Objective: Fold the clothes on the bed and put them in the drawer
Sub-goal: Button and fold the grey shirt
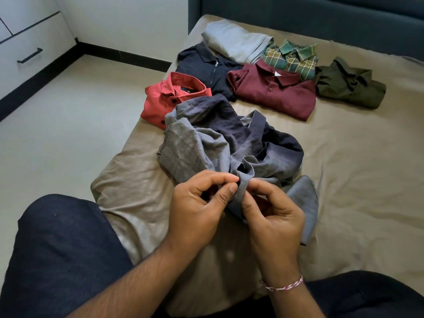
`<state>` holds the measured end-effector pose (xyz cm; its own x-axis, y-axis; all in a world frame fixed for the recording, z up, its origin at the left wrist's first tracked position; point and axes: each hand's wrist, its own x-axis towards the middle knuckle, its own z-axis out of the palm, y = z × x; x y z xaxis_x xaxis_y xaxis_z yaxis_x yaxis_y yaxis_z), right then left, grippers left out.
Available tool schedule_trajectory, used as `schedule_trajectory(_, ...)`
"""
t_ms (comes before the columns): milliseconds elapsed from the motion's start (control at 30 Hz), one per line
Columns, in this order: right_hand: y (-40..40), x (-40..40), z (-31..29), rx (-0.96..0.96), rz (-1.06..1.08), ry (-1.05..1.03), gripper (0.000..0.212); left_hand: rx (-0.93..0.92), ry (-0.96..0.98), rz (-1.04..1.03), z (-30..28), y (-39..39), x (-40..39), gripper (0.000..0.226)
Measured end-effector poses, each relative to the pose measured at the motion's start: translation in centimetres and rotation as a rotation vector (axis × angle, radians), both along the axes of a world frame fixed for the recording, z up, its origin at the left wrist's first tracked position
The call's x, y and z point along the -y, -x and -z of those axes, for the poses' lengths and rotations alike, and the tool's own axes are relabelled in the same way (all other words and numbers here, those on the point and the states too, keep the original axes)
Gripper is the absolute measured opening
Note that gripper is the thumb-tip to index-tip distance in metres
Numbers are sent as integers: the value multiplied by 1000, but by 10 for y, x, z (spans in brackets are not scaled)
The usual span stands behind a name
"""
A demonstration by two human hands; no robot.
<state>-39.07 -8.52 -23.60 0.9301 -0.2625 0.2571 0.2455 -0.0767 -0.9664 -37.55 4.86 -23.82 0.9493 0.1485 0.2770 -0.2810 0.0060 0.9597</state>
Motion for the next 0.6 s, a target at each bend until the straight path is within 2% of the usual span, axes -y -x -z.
schedule_trajectory(200, 0, -1, -3, 80, -10, 112, 19, -99, 135, -16, -1, 1, 1, 10)
schedule_trajectory(500, -2, 1, 1, 126, 15, 223, 20, -124, 98, 16, 2, 2, 0, 10)
schedule_trajectory(600, -3, 3, 5, 154, 26, 343, 16, -165, 82, 8, 5, 2, 1, 15)
